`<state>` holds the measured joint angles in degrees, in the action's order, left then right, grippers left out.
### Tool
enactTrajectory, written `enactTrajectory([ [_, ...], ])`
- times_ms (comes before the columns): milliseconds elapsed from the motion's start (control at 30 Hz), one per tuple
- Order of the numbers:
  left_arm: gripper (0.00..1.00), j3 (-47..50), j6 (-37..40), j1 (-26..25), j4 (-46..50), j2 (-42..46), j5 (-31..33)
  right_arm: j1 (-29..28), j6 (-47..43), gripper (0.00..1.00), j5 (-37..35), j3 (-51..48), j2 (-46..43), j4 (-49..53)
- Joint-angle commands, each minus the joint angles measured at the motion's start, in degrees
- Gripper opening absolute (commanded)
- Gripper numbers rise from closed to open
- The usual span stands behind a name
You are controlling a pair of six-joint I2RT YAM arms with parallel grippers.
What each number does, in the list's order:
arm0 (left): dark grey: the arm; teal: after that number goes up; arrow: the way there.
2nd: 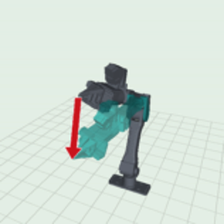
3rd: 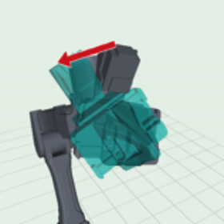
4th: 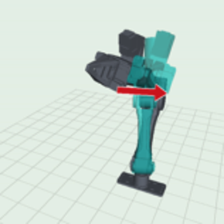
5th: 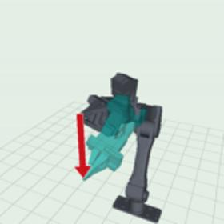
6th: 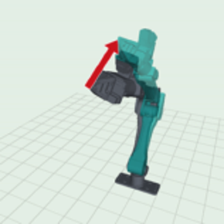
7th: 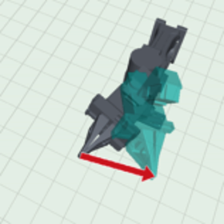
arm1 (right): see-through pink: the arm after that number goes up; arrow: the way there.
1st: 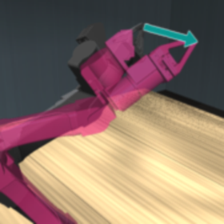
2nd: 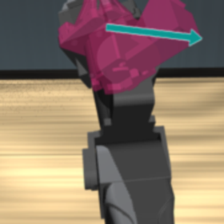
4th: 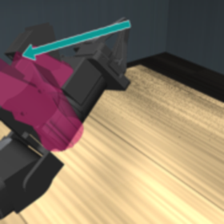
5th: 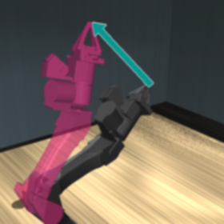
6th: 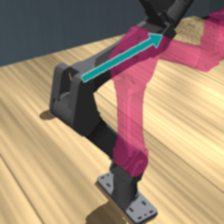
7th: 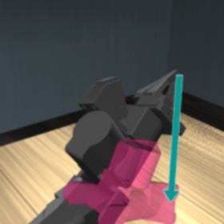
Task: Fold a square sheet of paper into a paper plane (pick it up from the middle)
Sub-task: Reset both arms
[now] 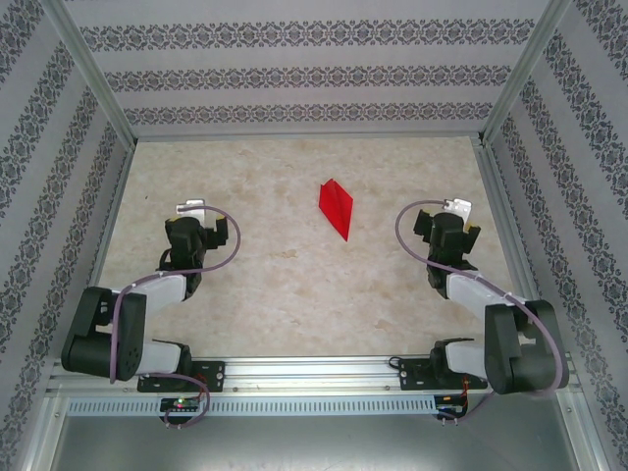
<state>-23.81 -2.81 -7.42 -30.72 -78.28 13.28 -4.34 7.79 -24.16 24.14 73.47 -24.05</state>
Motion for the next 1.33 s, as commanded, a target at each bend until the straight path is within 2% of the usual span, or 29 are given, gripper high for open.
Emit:
enactTrajectory([
  [0, 1.00, 0.1, 3.0, 1.9, -8.1, -1.6, -4.0, 0.7, -3.7, 0.98, 5.0, 0.4, 2.5, -10.0],
  [100, 1.00, 1.3, 2.8, 3.1, -13.6, -4.0, -5.2, 1.4, -5.2, 0.98, 5.7, 1.3, 3.8, -10.5],
  [333, 1.00, 1.9, 3.1, 3.5, -17.2, -7.2, -7.1, 4.1, -5.4, 0.98, 10.1, -1.7, 8.6, -22.3],
  [500, 1.00, 1.4, 3.6, 3.5, -19.8, -11.2, -8.1, 4.5, -5.5, 0.98, 12.1, -1.5, 10.7, -23.6],
  [533, 1.00, 0.5, 3.6, 3.5, -17.2, -10.9, -8.0, 4.6, -5.7, 0.98, 12.9, -1.7, 11.3, -24.4],
  [633, 1.00, 0.4, 3.8, 3.5, -17.4, -11.1, -8.0, 4.6, -6.4, 0.98, 14.6, -1.7, 12.1, -25.1],
  [1233, 1.00, -0.2, 4.3, 3.4, -16.5, -11.3, -9.4, 4.6, -6.6, 0.98, 14.8, -1.8, 12.0, -25.4],
  [1300, 1.00, -0.1, 4.4, 3.4, -16.7, -11.3, -9.4, 4.6, -9.2, 0.98, 22.0, -3.0, 12.4, -28.3],
])
